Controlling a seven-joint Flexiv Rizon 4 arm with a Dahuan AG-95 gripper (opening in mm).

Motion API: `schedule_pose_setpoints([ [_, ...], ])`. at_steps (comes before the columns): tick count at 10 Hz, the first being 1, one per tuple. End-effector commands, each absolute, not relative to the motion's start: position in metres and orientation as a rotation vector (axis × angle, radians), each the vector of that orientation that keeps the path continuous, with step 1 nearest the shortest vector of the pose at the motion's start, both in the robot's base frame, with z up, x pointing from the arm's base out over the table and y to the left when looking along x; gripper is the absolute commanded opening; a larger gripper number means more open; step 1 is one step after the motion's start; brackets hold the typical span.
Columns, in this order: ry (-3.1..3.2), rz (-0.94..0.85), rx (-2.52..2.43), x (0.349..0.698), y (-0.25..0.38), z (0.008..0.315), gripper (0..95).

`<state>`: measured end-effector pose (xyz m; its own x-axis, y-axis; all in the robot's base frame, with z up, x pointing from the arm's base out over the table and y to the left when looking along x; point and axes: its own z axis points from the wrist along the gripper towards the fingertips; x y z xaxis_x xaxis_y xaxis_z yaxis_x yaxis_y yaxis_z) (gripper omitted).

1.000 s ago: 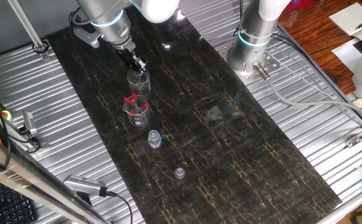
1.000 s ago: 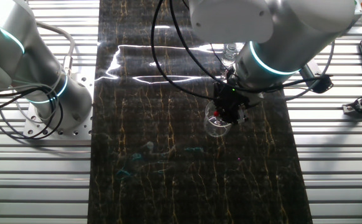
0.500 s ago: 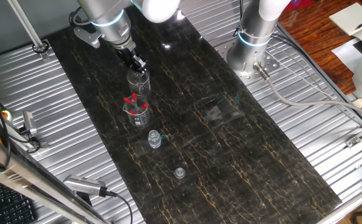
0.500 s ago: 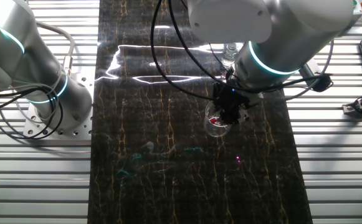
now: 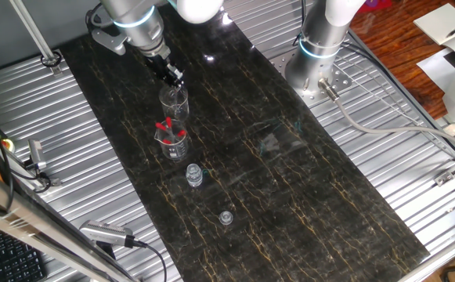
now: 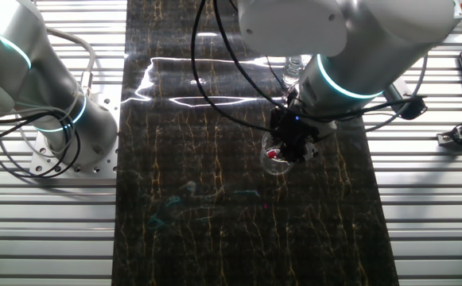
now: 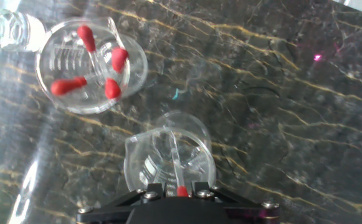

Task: Transfer liquid using a dropper

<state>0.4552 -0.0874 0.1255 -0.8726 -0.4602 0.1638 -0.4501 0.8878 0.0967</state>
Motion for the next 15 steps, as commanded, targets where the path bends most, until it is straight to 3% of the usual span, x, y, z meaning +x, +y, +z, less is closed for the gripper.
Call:
schedule_pose_setpoints([
  [1,-2.874,-0.082,0.700,0.4526,-0.0885,0.1247,19.0],
  [13,-2.885,-0.077,0.693,0.4448,-0.0874,0.1196,19.0],
  [14,-2.886,-0.077,0.691,0.4449,-0.0874,0.1196,0.0],
  [15,-2.888,-0.077,0.688,0.4450,-0.0875,0.1197,0.0],
])
